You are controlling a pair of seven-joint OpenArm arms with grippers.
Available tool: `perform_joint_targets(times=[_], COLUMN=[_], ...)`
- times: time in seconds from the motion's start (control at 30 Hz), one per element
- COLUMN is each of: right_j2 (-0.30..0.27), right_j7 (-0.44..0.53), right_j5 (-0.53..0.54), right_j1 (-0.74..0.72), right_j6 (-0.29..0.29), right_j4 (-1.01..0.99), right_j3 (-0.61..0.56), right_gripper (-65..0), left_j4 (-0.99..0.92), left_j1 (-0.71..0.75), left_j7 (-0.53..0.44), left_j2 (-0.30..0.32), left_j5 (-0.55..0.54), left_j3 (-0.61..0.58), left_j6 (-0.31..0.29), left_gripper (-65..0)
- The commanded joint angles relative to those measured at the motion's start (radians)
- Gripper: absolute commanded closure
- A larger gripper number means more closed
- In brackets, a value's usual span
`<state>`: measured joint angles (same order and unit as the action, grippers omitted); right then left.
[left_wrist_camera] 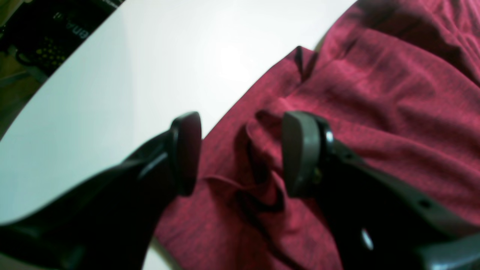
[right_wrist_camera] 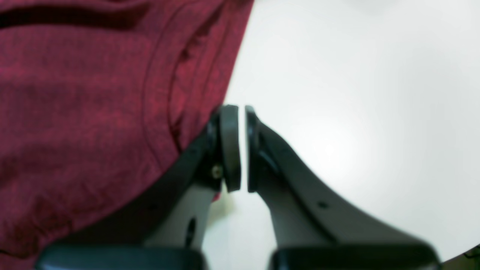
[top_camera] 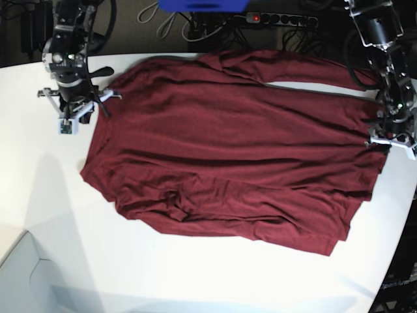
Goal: Layout the t-shirt on the table in an organized manner, then fold the t-shirt properly
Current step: 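Pull the shirt edge with the left gripper toward the shirt's collar end, then open both grippers and release the shirt corners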
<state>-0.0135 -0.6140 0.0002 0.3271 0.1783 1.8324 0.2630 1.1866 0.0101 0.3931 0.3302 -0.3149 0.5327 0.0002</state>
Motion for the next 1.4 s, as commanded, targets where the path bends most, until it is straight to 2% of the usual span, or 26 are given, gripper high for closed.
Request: perform_joint_targets(times=[0.0, 0.13, 0.37, 0.47, 0.53, 0.6, 0.7, 0.83, 1.03, 1.27, 1.37], right_j2=[-0.003, -0.001, -0.003, -0.003, -0.003, -0.003, -0.003, -0.003, -0.001, 0.007, 0.013], right_j7=[0.022, 0.022, 0.022, 0.021, 0.021, 0.021, 0.029, 0.029, 0.03, 0.032, 0.032], right_j5=[0.002, 0.002, 0.002, 0.002, 0.002, 0.002, 0.002, 0.002, 0.002, 0.002, 0.002], right_j1=[-0.006, -0.003, -0.007, -0.004, -0.001, 0.002, 0.002, 0.027, 0.094, 0.171, 0.191], right_j6=[0.0, 0.0, 0.0, 0.0, 0.0, 0.0, 0.0, 0.0, 0.0, 0.0, 0.0], right_j4=[0.014, 0.008, -0.067, -0.073, -0.072, -0.07, -0.066, -0.012, 0.103, 0.151, 0.151], right_j3=[0.002, 0.002, 0.002, 0.002, 0.003, 0.003, 0.006, 0.008, 0.003, -0.012, -0.017], right_gripper=[-1.5, -1.5, -2.7, -9.0, -16.0, -23.8, -30.2, -31.5, -33.1, -44.5, -44.8], left_j4=[0.023, 0.023, 0.023, 0.065, 0.137, 0.218, 0.326, 0.439, 0.539, 0.473, 0.415], left_j1=[-0.014, -0.009, 0.001, 0.017, 0.06, 0.087, 0.13, 0.228, 0.374, 0.413, 0.38], left_j7=[-0.024, -0.019, 0.1, 0.148, 0.186, 0.201, 0.212, 0.212, 0.203, 0.201, 0.2], left_j2=[0.02, 0.017, 0.062, 0.066, 0.082, 0.082, 0.08, 0.079, 0.022, 0.01, 0.011], left_j5=[-0.002, -0.097, -0.212, -0.234, -0.243, -0.254, -0.252, -0.254, -0.243, -0.243, -0.243], left_j3=[0.034, 0.126, 0.14, 0.142, 0.142, 0.143, 0.143, 0.143, 0.143, 0.143, 0.183], left_j6=[0.004, 0.002, 0.002, 0.001, 0.001, 0.001, 0.001, 0.001, 0.001, 0.001, 0.001], left_gripper=[-33.1, -33.1, -33.0, -33.0, -33.0, -33.0, -33.0, -33.0, -33.0, -33.2, -33.2])
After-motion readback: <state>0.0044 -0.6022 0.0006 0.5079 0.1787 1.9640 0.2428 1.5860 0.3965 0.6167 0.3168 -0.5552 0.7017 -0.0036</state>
